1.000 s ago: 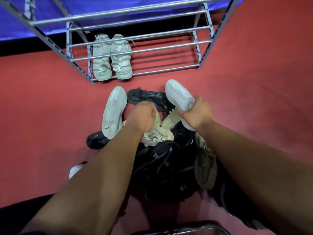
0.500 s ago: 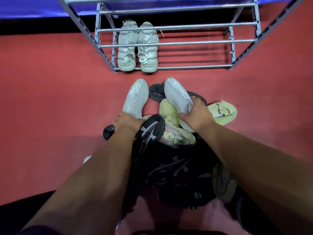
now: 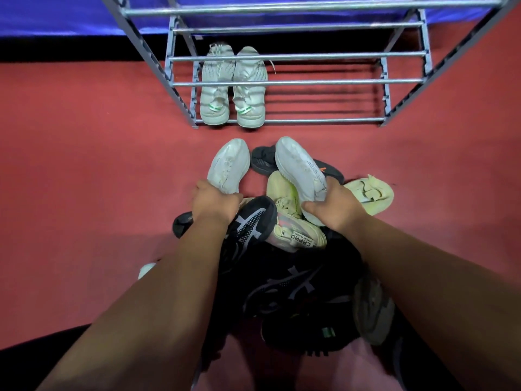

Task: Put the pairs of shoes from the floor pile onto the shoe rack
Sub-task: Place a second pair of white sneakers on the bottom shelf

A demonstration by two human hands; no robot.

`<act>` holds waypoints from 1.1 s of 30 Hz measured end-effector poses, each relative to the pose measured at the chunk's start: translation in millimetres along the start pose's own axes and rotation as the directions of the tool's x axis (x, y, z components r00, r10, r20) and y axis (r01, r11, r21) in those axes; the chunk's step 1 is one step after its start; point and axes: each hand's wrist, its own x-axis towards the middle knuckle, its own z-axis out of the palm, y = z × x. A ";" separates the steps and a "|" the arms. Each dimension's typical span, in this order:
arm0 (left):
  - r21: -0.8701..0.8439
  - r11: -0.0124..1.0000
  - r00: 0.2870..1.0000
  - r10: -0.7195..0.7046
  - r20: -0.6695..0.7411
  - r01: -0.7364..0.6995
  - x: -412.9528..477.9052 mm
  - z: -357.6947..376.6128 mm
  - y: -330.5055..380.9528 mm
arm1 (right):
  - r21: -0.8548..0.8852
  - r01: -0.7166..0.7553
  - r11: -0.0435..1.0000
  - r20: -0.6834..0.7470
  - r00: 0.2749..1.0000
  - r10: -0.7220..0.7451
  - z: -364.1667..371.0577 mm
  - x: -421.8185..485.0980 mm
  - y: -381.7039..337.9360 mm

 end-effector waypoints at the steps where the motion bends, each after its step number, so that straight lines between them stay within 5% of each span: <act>1: -0.003 1.000 1.000 0.011 -0.010 -0.011 -3.7 0.0 2.9 | 0.010 0.001 1.000 -0.016 1.000 -0.001 -0.9 -1.5 -2.1; 10: -0.096 0.993 0.997 -0.071 -0.018 0.069 -50.0 -6.4 20.2 | 0.017 -0.046 0.999 -0.018 0.999 0.046 -28.9 -14.9 -12.7; 21: -0.282 0.922 0.964 0.265 -0.036 -0.264 -75.9 22.9 94.5 | 0.309 -0.030 0.951 -0.290 0.949 0.124 -69.6 -13.6 -0.7; 33: -0.151 0.900 0.912 0.410 -0.021 -0.408 12.3 72.8 191.9 | 0.350 0.063 0.935 -0.338 0.939 0.063 -91.4 110.4 -5.5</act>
